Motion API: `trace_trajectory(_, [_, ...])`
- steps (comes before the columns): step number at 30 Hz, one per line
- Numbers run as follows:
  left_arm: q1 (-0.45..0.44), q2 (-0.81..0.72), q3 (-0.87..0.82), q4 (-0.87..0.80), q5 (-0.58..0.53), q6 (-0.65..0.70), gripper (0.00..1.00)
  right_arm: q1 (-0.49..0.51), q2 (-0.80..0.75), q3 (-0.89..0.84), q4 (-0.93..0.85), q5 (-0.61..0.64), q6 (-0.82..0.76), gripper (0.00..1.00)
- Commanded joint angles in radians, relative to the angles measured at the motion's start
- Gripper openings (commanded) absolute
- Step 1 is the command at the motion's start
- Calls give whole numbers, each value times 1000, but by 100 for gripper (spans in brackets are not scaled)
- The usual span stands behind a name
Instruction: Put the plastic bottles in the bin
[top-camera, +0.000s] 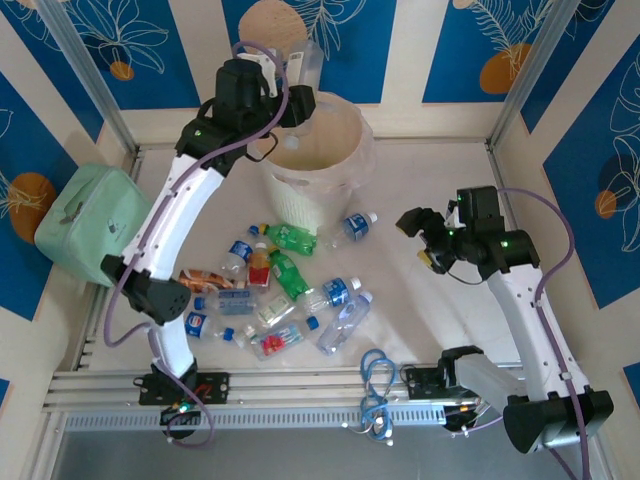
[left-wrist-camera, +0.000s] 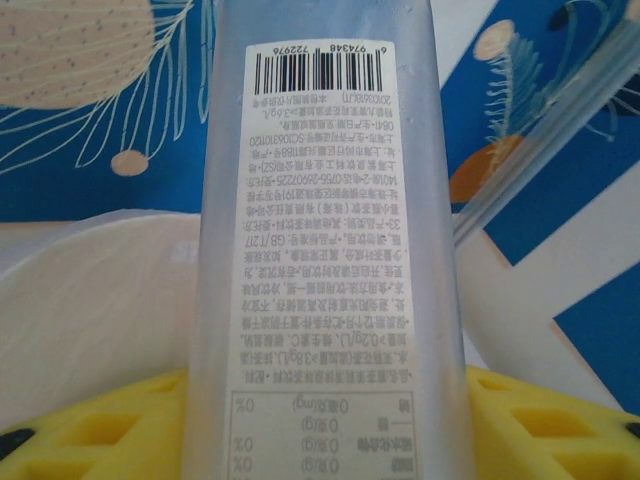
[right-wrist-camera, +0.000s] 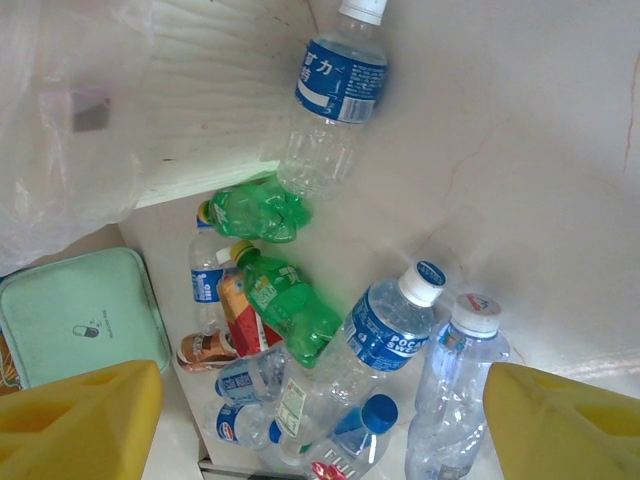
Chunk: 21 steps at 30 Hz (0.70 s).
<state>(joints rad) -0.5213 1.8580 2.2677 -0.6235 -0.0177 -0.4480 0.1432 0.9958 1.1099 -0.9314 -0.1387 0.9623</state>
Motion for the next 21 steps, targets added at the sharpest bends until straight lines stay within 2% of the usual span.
trace_trajectory(1, [22, 30, 39, -9, -24, -30, 58, -5, -12, -13, -20, -25, 6, 84])
trace_trajectory(10, [25, 104, 14, -3, -90, 18, 55, -6, -12, -10, -26, -33, -1, 83])
trace_trajectory(21, [25, 72, -142, 32, -137, 55, 55, -15, -10, -10, -29, -39, -6, 84])
